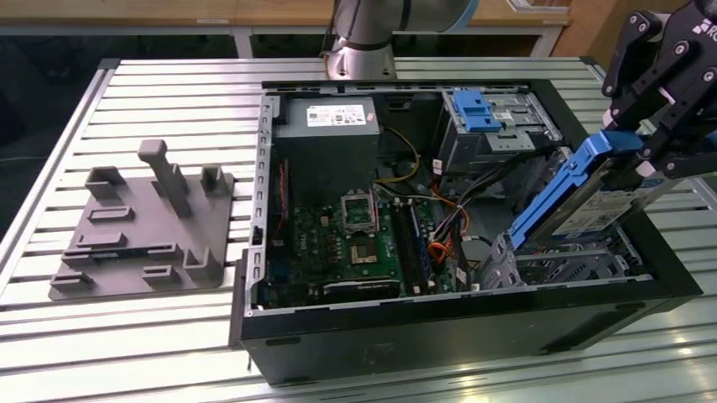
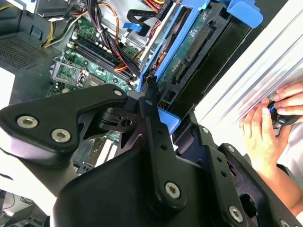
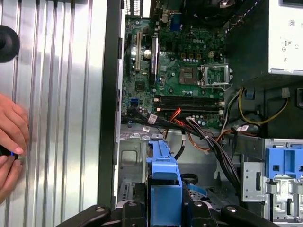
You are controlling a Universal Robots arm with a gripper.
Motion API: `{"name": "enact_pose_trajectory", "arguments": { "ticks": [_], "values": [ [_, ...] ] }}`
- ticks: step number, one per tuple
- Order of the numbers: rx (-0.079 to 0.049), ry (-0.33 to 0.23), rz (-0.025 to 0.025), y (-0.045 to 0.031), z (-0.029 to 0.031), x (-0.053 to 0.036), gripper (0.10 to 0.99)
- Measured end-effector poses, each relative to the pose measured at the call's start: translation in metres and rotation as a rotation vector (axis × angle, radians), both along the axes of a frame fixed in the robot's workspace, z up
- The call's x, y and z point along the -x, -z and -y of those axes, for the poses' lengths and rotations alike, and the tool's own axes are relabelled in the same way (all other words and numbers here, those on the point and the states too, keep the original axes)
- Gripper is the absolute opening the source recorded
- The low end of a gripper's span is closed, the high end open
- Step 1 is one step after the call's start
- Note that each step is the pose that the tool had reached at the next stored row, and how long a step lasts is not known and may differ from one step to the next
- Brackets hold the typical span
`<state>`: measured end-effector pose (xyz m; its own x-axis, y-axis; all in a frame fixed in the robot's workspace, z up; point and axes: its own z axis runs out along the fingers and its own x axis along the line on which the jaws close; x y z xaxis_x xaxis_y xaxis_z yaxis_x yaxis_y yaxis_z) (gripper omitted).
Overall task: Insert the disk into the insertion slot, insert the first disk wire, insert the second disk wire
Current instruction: 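Insert the disk into the insertion slot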
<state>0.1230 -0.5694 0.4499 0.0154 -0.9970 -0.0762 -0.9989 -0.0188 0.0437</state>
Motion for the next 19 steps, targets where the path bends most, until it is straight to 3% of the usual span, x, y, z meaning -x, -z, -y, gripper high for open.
{"name": "enact_pose_trajectory", "arguments": {
  "ticks": [19],
  "values": [
    [0.000, 0.000, 0.0000, 0.0066, 0.0004, -0.0009, 0.365]
  ]
}}
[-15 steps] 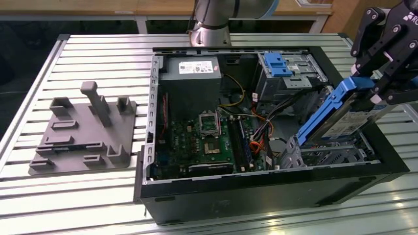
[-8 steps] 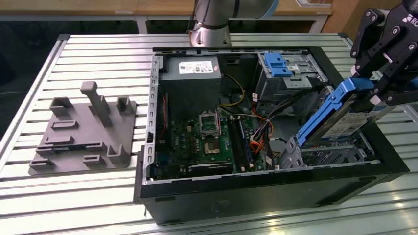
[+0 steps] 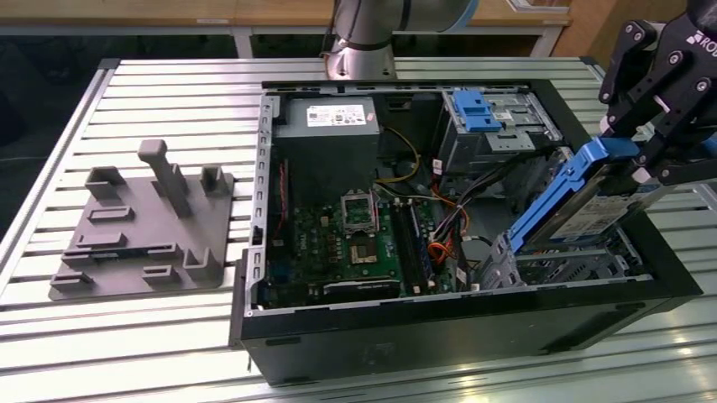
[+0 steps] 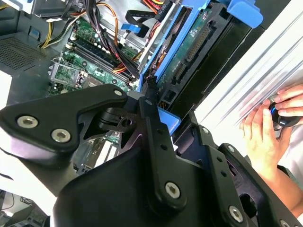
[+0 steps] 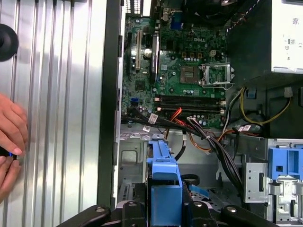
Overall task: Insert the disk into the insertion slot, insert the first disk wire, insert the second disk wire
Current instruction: 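Insert the disk into the insertion slot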
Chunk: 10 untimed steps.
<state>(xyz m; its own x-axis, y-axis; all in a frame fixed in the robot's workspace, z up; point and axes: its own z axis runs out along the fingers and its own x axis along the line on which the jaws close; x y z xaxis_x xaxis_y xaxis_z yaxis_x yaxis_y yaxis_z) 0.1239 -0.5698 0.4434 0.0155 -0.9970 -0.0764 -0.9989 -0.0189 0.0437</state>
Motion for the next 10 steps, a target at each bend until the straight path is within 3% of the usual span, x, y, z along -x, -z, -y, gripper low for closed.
{"name": "enact_pose_trajectory", "arguments": {
  "ticks": [10],
  "values": [
    [0.000, 0.000, 0.0000, 0.0090, 0.0001, 0.0000, 0.365]
  ]
}}
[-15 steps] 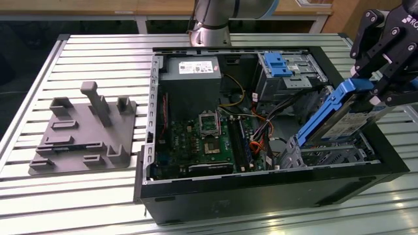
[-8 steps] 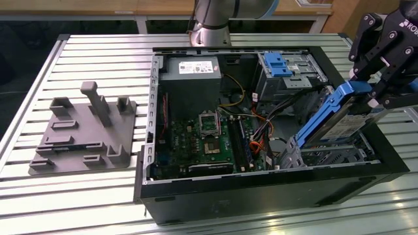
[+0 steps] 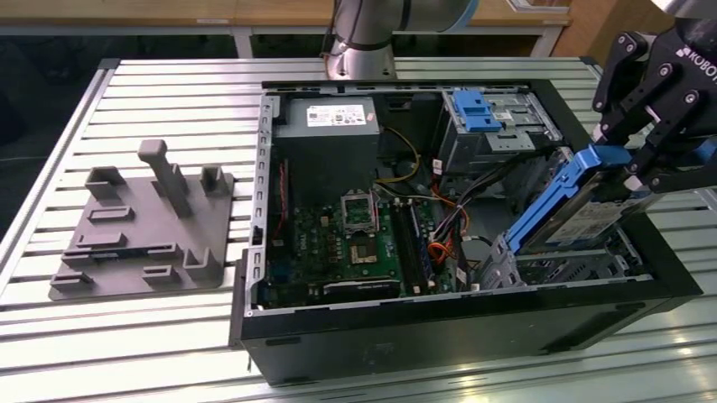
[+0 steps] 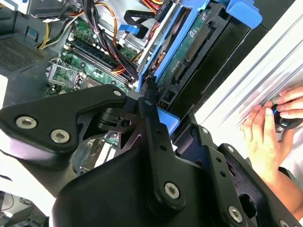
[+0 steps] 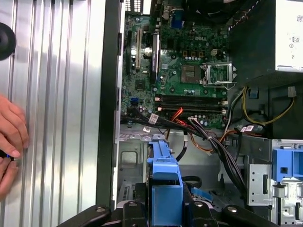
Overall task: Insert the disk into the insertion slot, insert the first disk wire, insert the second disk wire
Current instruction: 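Insert the disk into the insertion slot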
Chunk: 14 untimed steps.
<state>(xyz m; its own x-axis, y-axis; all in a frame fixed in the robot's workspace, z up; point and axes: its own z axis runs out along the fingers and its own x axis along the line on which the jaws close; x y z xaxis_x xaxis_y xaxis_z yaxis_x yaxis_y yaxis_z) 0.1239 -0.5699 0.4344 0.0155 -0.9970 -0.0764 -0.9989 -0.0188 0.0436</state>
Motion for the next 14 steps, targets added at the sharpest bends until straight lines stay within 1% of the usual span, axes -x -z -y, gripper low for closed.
{"name": "enact_pose_trajectory", "arguments": {
  "ticks": [5, 14],
  "values": [
    [0.000, 0.000, 0.0000, 0.0057, 0.0000, 0.0000, 0.365],
    [0.000, 0.000, 0.0000, 0.0218, 0.0000, 0.0000, 0.365]
  ]
}}
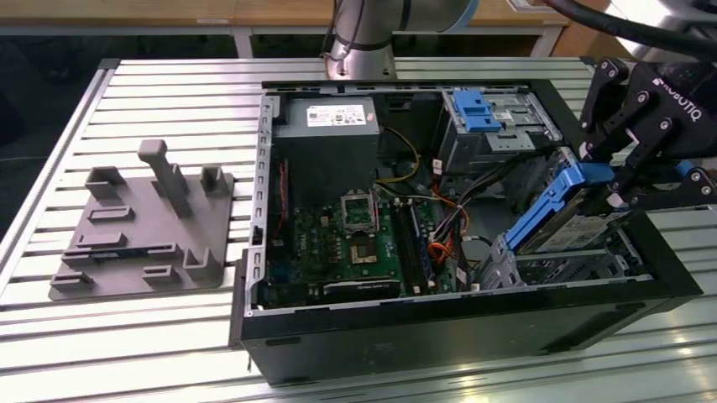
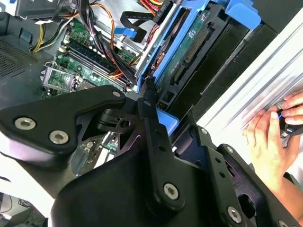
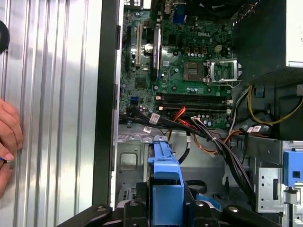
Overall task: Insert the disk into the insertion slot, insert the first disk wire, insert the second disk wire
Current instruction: 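Insert the disk into the insertion slot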
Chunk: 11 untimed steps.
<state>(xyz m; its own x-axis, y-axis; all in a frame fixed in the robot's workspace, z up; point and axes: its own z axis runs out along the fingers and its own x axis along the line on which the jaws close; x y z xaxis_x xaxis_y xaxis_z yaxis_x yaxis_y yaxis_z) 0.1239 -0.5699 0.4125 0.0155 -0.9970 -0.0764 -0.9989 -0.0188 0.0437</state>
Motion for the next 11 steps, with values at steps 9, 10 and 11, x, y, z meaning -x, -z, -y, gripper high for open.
{"name": "enact_pose_trajectory", "arguments": {
  "ticks": [9, 10, 11],
  "values": [
    [0.000, 0.000, 0.0000, 0.0107, -0.0001, 0.0000, 0.553],
    [0.001, 0.000, 0.0000, 0.0107, -0.0001, 0.0000, 0.553],
    [0.001, 0.000, 0.0000, 0.0108, -0.0001, 0.0000, 0.616]
  ]
}}
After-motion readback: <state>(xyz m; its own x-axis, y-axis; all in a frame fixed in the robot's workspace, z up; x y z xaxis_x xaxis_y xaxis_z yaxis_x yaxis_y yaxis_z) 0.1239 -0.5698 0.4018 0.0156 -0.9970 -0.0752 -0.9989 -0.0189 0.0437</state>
